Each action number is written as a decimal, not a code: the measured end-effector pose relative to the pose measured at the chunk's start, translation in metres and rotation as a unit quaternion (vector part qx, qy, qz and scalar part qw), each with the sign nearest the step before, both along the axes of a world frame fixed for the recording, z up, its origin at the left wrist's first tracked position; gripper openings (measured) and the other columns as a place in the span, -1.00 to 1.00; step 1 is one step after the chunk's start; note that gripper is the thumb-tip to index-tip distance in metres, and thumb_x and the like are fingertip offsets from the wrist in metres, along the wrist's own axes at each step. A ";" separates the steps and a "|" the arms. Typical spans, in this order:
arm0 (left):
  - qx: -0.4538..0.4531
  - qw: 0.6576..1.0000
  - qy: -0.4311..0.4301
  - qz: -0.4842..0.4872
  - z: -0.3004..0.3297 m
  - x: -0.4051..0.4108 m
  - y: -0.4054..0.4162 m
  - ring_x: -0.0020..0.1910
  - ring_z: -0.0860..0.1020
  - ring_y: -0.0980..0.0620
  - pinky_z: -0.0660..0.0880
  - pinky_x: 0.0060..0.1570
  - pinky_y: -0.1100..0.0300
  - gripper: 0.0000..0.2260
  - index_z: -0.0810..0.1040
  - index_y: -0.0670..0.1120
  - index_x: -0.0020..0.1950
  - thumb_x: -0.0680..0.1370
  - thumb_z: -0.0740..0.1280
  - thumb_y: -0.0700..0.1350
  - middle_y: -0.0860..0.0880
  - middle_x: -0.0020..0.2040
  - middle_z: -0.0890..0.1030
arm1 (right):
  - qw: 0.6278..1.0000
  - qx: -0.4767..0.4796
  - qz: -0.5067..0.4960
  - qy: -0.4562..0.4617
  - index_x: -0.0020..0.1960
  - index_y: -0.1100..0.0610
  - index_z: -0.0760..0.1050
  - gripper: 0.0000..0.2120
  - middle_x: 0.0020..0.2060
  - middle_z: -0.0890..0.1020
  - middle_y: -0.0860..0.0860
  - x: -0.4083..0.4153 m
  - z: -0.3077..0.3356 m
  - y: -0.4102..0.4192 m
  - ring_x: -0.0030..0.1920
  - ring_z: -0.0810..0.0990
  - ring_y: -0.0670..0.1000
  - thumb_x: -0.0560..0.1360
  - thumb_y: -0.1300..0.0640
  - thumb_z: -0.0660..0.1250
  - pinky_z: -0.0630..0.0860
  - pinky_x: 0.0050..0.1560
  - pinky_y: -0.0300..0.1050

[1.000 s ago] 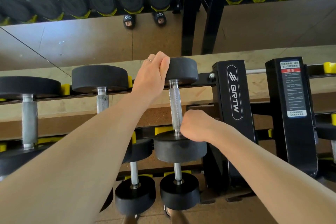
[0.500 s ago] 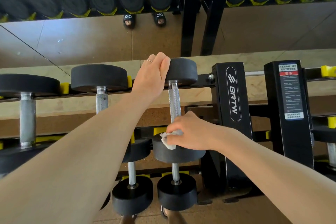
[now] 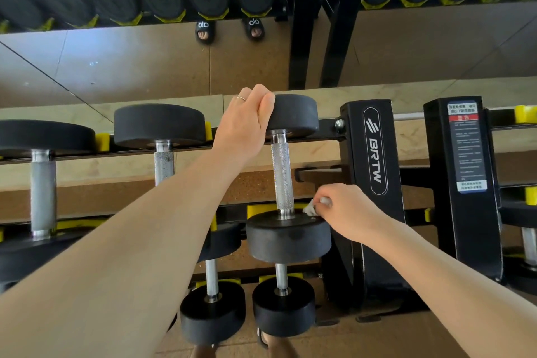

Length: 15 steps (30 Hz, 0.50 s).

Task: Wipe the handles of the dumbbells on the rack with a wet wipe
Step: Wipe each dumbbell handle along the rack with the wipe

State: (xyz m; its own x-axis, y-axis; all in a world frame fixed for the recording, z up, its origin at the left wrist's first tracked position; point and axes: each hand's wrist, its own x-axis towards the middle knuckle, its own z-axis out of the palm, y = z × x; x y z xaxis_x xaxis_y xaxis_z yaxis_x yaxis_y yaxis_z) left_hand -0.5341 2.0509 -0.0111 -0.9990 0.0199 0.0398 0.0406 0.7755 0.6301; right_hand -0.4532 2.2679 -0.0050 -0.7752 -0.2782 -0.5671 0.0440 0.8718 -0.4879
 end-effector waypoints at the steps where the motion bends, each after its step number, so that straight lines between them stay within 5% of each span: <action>1: 0.001 1.000 0.000 0.000 0.001 0.000 0.000 0.01 0.45 0.02 0.54 -0.03 0.11 -0.70 0.43 -0.02 0.19 0.74 -0.03 0.07 -0.03 0.05 0.47 | 1.000 0.002 -0.008 -0.010 -0.01 0.04 0.61 -0.82 -0.08 0.63 -0.03 0.000 0.003 -0.001 -0.16 0.55 -0.11 0.59 0.15 0.22 0.47 -0.22 -0.30; 6: 0.000 1.000 -0.001 -0.001 0.003 0.000 0.002 0.01 0.46 0.00 0.53 -0.03 0.11 -0.69 0.44 -0.04 0.21 0.74 -0.03 0.06 -0.05 0.06 0.48 | 0.999 -0.015 0.021 -0.021 -0.05 -0.02 0.65 -0.77 -0.11 0.59 -0.13 0.008 0.039 -0.026 -0.20 0.53 -0.19 0.57 0.17 0.23 0.35 -0.35 -0.45; 9: 0.003 1.000 0.000 -0.002 0.004 0.001 0.001 0.00 0.44 -0.01 0.46 -0.07 0.15 -0.69 0.44 -0.06 0.18 0.74 -0.04 0.05 -0.06 0.05 0.47 | 0.972 -0.199 0.036 -0.119 0.07 -0.04 0.65 -0.84 -0.27 0.60 -0.23 0.019 0.063 -0.055 -0.29 0.54 -0.27 0.58 0.08 0.31 0.42 -0.21 -0.48; 11: 0.008 1.000 0.003 -0.004 0.005 0.000 0.001 -0.02 0.43 -0.01 0.43 -0.07 0.14 -0.69 0.44 -0.07 0.16 0.74 -0.04 0.04 -0.07 0.03 0.47 | 0.958 -0.261 0.008 -0.117 0.16 -0.02 0.61 -0.81 -0.17 0.65 -0.17 0.020 0.057 -0.073 -0.25 0.55 -0.29 0.59 0.10 0.30 0.47 -0.16 -0.42; 15: 0.008 1.000 0.001 -0.003 0.003 0.001 0.001 -0.01 0.43 -0.01 0.48 -0.05 0.10 -0.69 0.43 -0.05 0.17 0.74 -0.04 0.05 -0.06 0.03 0.46 | 0.992 -0.088 0.091 0.029 0.24 0.04 0.58 -0.74 0.15 0.63 0.01 0.008 0.019 -0.075 0.07 0.58 -0.08 0.64 0.11 0.19 0.48 0.10 -0.24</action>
State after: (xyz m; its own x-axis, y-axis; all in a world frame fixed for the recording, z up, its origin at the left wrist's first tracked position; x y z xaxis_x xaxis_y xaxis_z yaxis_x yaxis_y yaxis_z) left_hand -0.5336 2.0516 -0.0078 -0.9988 0.0247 0.0413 0.0455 0.7648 0.6426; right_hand -0.4455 2.1931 0.0139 -0.7329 -0.5075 -0.4531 -0.1398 0.7641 -0.6298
